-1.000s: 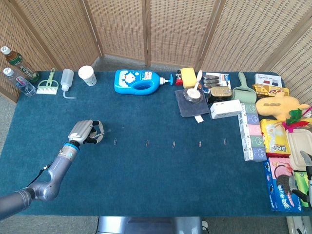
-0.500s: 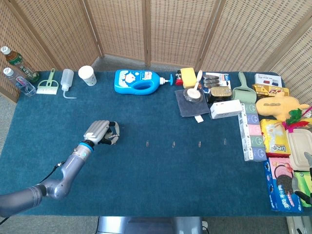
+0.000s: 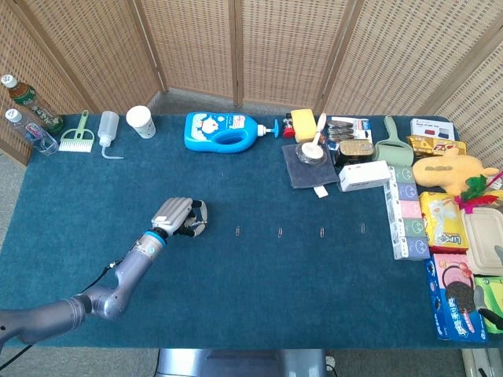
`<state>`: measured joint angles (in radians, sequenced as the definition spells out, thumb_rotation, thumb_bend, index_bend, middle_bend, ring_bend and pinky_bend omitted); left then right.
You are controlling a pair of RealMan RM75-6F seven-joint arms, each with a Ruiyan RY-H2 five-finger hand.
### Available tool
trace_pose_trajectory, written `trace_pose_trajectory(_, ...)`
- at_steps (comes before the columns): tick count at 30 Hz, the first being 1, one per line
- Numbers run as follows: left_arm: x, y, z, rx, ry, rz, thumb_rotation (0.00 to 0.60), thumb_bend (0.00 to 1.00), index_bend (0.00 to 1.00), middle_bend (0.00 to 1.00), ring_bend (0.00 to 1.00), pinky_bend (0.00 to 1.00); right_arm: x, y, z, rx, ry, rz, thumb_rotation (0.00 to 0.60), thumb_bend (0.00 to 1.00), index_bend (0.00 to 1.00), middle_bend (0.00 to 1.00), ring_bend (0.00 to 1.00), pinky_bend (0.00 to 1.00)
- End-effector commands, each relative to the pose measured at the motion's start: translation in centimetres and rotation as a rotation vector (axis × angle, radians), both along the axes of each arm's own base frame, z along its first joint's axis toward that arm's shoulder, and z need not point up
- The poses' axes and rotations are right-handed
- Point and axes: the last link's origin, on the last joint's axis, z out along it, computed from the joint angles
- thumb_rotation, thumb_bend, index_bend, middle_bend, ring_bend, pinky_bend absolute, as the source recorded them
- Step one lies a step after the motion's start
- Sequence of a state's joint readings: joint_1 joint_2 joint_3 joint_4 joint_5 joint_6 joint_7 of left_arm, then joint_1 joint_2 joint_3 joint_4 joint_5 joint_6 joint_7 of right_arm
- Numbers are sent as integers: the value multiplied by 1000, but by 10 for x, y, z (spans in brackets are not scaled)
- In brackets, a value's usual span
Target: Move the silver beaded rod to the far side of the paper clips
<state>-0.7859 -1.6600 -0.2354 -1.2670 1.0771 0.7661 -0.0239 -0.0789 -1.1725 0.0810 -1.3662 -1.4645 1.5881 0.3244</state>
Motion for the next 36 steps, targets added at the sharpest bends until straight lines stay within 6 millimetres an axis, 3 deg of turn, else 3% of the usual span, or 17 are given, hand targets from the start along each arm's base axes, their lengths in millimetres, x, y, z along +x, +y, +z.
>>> trace_pose_trajectory(1, 1, 0, 1, 5, -3, -1, 600, 408, 651, 1000, 1000, 1000, 0, 0, 0, -1, -1, 0, 600, 500, 0, 140, 106, 170)
trace_pose_trajectory(17, -5, 39, 68, 182, 120, -48, 600, 408, 653, 1000, 1000, 1000, 2, -5, -4, 14, -3, 9, 600, 500, 0, 140, 106, 170)
trace_pose_trajectory(36, -10, 84, 68, 233, 225, -15, 600, 408, 653, 1000, 1000, 1000, 4, -8, -9, 29, 4, -6, 600, 500, 0, 140, 106, 170)
